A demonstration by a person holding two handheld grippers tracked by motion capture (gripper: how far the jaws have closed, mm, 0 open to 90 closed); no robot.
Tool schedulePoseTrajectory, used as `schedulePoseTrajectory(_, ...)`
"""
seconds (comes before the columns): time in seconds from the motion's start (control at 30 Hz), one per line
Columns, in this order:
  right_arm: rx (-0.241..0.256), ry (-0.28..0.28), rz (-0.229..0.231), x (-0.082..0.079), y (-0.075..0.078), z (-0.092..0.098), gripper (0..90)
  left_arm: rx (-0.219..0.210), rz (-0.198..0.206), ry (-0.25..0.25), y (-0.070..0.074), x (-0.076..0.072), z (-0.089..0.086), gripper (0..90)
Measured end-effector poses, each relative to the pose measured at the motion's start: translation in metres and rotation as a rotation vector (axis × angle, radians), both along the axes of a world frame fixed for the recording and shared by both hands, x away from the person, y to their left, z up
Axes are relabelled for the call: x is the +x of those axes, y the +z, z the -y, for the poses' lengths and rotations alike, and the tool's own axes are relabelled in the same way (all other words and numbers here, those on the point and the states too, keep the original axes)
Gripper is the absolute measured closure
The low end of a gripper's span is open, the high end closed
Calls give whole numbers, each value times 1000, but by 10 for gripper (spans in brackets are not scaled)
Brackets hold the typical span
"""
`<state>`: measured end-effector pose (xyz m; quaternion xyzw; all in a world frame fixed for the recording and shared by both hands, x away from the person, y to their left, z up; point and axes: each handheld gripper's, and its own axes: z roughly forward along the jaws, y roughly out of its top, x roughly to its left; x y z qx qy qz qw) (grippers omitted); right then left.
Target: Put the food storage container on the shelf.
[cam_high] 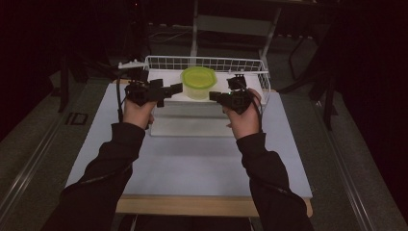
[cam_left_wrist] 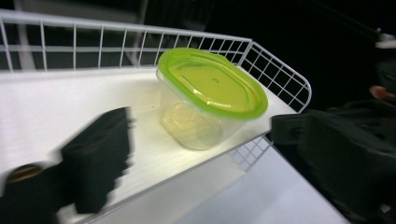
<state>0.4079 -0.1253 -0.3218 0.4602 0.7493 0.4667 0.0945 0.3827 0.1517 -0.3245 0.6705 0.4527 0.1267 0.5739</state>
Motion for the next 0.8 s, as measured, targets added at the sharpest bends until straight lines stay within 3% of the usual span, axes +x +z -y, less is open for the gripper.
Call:
schedulePoseTrajectory(0.07,7,16,-22,2,-10,-7,898,2,56,5,-8,-12,-2,27)
schedulePoseTrajectory(0.13,6,24,-29,4,-15,-12,898,-41,85,18,-19,-24,-6,24)
schedulePoseTrajectory(0.2,8,26,-32,6,-17,-15,898,-48,80,18,-32,-33,-8,24)
schedulePoseTrajectory(0.23,4,26,-32,7,-18,-17,898,-32,93,34,-40,-39,-9,24)
schedulePoseTrajectory(0.3,3,25,-32,11,-21,-24,897,-4,81,31,-52,-45,-10,24)
schedulePoseTrajectory(0.37,8,20,-34,13,-21,-27,896,-19,80,31,-62,-49,-11,25)
schedulePoseTrajectory(0.5,10,10,-33,16,-21,-30,890,6,59,34,-77,-55,-12,25)
schedulePoseTrajectory(0.53,12,8,-33,17,-21,-31,886,31,67,25,-86,-58,-13,25)
schedulePoseTrajectory(0.7,21,-15,-36,26,-21,-35,877,67,107,26,-91,-63,-12,25)
schedulePoseTrajectory(0.8,16,-23,-33,28,-20,-37,855,57,117,15,-88,-63,-11,25)
